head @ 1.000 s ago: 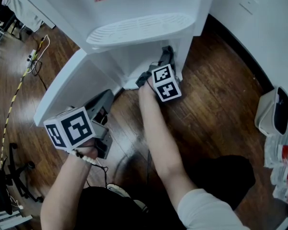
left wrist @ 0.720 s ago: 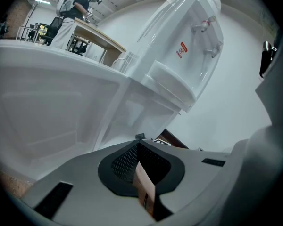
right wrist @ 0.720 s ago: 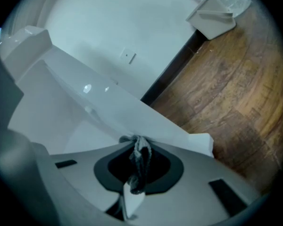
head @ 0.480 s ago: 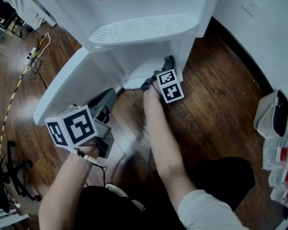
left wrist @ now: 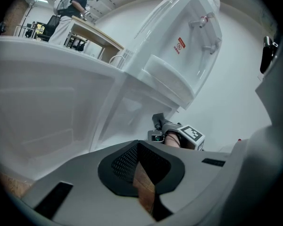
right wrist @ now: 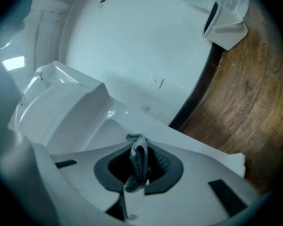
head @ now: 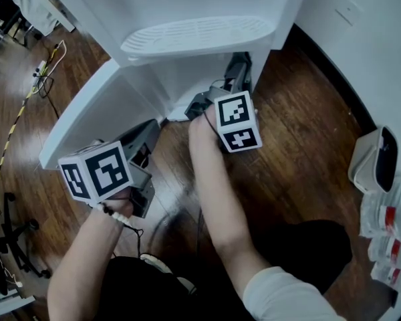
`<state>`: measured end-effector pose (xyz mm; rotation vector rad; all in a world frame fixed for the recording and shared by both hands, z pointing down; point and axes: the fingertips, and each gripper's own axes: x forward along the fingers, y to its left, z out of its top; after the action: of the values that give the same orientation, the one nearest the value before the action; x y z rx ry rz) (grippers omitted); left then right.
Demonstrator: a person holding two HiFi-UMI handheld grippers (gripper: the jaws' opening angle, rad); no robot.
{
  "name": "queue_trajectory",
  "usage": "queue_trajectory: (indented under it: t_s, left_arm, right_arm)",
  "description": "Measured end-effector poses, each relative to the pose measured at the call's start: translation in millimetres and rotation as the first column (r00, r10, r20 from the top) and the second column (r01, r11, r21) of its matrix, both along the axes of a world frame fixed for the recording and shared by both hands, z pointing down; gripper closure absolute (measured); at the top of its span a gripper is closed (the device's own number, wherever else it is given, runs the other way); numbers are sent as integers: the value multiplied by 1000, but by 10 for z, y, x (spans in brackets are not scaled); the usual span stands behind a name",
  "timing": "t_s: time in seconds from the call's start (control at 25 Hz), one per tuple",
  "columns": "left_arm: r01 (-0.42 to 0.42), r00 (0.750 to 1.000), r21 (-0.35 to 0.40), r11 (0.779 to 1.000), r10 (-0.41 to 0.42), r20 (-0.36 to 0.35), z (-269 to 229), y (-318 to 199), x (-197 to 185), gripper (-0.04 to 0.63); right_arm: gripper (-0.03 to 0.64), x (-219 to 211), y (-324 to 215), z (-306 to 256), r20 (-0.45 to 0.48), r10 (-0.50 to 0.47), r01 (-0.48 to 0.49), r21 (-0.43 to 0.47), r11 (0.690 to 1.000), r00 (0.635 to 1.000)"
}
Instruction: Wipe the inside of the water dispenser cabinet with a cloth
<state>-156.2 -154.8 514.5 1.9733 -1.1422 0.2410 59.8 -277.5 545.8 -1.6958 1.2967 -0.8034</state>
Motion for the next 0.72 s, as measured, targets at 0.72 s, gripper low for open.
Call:
queue_trajectory:
  t_s: [0.72]
  left_arm:
    - [2,1000,-19,1000,-2,2,114,-70,74,607]
  right_arm:
    - [574,-469,-318,475,-227,-215,182,-158,970,950]
